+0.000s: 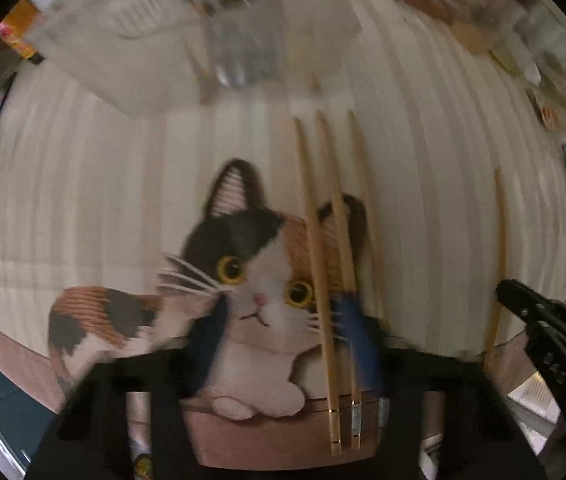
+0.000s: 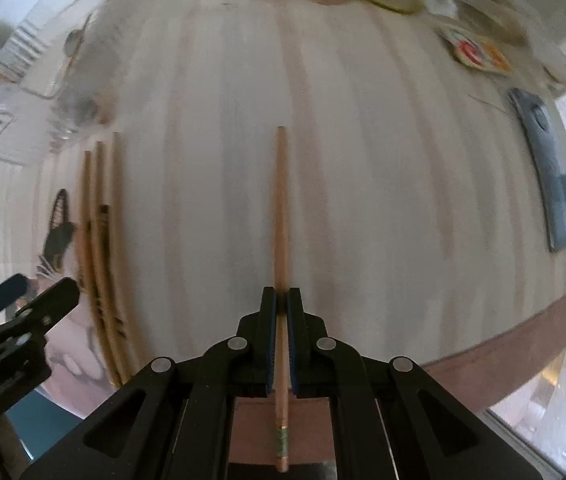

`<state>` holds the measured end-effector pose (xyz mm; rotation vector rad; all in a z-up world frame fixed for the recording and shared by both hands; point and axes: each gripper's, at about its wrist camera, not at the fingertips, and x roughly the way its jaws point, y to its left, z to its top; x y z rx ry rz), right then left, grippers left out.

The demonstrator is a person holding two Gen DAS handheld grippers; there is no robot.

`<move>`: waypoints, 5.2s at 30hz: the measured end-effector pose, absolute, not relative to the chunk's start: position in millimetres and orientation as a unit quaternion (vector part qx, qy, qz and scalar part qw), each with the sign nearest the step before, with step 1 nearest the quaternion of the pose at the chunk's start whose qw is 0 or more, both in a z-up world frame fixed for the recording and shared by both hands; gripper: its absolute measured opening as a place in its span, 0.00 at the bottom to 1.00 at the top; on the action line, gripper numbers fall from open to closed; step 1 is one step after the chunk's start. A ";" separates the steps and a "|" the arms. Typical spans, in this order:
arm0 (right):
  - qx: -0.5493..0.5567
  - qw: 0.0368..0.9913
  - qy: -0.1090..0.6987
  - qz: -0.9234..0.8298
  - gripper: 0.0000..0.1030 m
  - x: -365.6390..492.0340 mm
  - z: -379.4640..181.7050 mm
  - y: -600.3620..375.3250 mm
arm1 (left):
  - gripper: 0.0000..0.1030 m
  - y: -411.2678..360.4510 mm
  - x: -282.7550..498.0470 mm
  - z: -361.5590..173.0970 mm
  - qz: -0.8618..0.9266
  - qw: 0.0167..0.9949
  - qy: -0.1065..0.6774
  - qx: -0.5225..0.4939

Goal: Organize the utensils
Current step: 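Grasp a wooden chopstick on the cat mat with the left tool, then carry both chopsticks into the clear container and open both tools, then grasp another wooden chopstick with the right tool while the left tool returns over the mat, then grasp a wooden chopstick with the left tool while the right tool regrips its chopstick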

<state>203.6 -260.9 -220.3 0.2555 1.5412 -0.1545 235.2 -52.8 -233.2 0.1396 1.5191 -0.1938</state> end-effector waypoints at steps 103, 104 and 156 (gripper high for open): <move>0.150 0.771 0.619 0.034 0.29 421.5 -100.2 -186.1 | 0.48 34.2 419.4 -71.5 -0.030 0.796 0.604 -0.024; 0.148 0.773 0.616 0.031 0.29 416.0 -98.7 -188.8 | 0.66 36.3 411.4 -67.2 -0.018 0.807 0.590 -0.011; 0.131 0.686 0.713 -0.056 0.07 199.2 -237.2 -242.9 | 0.05 7.7 230.8 -236.0 -0.030 0.715 0.696 0.051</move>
